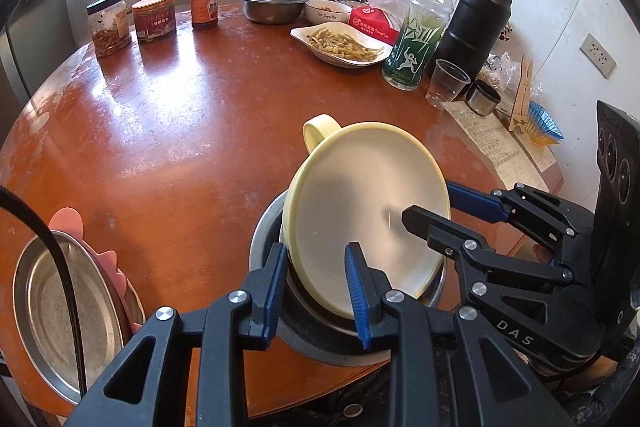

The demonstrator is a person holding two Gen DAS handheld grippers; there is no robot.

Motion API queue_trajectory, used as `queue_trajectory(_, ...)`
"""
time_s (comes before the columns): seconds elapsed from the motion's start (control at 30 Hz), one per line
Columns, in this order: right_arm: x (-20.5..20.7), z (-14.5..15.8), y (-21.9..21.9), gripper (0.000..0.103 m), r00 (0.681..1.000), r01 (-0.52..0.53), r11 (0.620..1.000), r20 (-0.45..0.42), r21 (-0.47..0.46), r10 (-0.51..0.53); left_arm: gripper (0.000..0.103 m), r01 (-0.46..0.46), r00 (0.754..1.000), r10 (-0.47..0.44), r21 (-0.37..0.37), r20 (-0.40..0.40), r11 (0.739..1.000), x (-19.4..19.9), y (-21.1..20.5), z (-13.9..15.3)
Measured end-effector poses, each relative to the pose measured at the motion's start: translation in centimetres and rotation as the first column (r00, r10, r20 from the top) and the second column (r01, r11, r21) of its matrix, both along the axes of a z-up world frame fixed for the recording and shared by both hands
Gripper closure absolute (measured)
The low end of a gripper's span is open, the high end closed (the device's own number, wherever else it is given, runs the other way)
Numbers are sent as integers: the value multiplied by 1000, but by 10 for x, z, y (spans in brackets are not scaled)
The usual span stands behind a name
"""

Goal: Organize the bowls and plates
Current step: 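Open both grippers and release the cream bowl rim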

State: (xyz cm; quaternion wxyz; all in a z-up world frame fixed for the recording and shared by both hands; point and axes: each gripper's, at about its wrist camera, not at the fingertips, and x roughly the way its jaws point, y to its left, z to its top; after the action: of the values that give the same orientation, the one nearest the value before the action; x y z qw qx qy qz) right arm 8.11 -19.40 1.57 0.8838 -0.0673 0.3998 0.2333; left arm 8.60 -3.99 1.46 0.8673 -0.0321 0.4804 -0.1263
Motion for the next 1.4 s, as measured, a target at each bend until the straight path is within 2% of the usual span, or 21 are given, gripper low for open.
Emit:
queue_trajectory(0.53,5,1,0,64,1000,16,1000,-18,16,-16,72,2,1000,-2,-21,-3,1000,-1,5,0)
queue_trajectory(0.67,8,1,-1,63,999,23,1000,-23,20,-23,67,-6,1000,6,-21,4,1000,-2,7,2)
queue_trajectory(0.73,8,1,-2,52,999,27,999,-22,23,-27,67,-12,1000,12,-22,8,1000,-2,9,3)
queue_trajectory(0.8,9,2,-2,50,999,35,999,-18,22,-34,66,-17,1000,18,-30,9,999,-2,12,4)
queue_trajectory(1.03,11,5,-2,49,999,42,999,-16,27,-41,55,-35,999,36,-39,28,999,-2,21,11)
queue_trajectory(1.4,16,14,-9,48,998,66,997,-5,41,-66,51,-58,997,60,-26,48,998,-2,30,18)
